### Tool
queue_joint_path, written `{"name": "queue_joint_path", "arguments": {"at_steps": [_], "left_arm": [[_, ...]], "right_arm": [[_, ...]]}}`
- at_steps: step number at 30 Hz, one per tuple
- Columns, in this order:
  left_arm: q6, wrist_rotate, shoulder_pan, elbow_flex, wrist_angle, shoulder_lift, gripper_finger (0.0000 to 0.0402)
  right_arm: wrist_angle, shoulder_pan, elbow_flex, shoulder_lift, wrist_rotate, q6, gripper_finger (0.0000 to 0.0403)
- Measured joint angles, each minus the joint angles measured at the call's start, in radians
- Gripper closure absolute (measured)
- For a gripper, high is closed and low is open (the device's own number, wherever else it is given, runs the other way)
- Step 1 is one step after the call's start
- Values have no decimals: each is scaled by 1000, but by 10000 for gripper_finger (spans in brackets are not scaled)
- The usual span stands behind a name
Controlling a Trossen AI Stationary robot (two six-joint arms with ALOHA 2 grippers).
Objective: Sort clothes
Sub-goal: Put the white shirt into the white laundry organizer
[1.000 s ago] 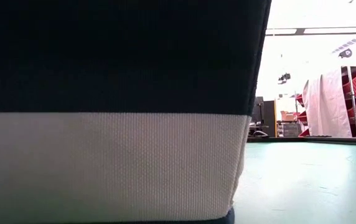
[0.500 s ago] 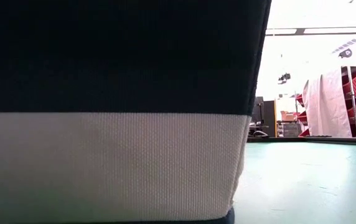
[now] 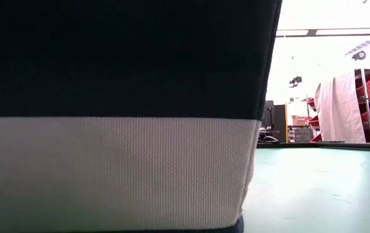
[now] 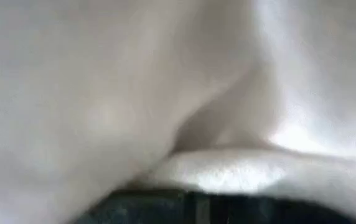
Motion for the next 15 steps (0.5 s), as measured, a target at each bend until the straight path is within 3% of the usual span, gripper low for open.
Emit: {"name": "queue_joint_path", "arguments": {"at_steps": [6,11,15], "left_arm": [[-61,3,0,99,0,-79,373],[-62,3,0,169,1,-134,299],[71,23,-8,200,82,-179,235]], "right_arm": [[1,0,2,0,0,0,162],[3,0,1,0,0,-3,155],[16,0,1,0,-1,-13,155]]}}
